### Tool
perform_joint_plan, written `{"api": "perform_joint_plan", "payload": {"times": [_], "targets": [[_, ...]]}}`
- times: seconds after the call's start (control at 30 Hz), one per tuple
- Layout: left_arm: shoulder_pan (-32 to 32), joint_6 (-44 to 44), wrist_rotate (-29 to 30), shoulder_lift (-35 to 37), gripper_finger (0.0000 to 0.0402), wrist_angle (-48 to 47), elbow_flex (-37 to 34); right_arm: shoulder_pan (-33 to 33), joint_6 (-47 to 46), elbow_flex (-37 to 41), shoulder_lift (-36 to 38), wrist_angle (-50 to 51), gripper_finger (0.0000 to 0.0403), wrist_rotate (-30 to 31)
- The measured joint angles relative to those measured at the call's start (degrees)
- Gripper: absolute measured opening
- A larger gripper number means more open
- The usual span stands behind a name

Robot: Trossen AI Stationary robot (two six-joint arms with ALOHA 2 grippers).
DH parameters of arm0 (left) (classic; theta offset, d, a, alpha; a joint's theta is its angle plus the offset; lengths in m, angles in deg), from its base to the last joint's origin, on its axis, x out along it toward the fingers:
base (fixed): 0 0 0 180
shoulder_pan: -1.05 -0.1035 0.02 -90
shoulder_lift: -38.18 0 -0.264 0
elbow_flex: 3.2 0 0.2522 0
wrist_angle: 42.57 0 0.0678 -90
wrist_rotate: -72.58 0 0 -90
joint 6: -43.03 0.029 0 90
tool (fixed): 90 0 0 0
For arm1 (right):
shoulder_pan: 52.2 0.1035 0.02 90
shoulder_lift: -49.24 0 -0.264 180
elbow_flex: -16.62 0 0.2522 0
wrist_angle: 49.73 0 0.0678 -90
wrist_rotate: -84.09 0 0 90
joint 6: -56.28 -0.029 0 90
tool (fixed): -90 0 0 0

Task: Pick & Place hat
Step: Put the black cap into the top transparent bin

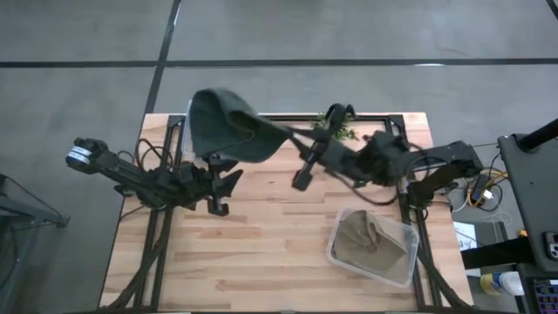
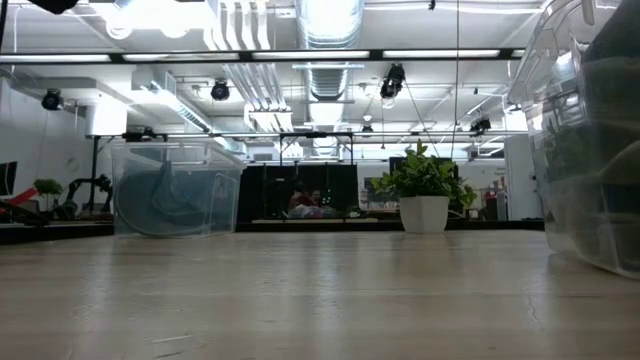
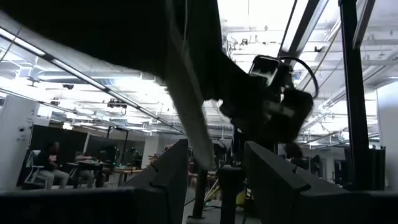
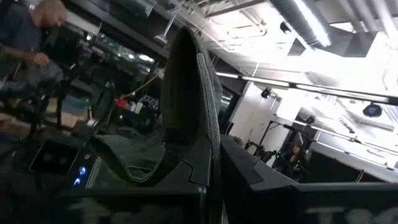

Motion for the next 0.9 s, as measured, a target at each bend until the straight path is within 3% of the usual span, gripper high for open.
{"api": "perform_joint_plan", "payload": {"times": [0.23, 0.57, 0.67, 0.9], "targets": [[0.00, 0.36, 1.72, -0.07, 0.0149, -0.41, -0.25, 0.02, 1.48, 0.04, -3.56, -3.79, 0.0012, -0.04], [0.02, 2.21, 5.25, 2.02, 0.0143, -0.45, -0.25, 0.22, -0.24, 0.02, -2.29, -3.26, 0.0012, 0.10], [0.07, 2.07, 5.25, 2.86, 0.0118, -1.99, -0.27, 0.20, -1.31, 0.02, -2.33, -2.05, 0.0012, 0.09], [0.04, 0.53, 6.03, 3.91, 0.0017, -5.46, -0.33, 0.25, -3.48, 0.04, -2.33, -0.51, 0.0013, -0.66]]}}
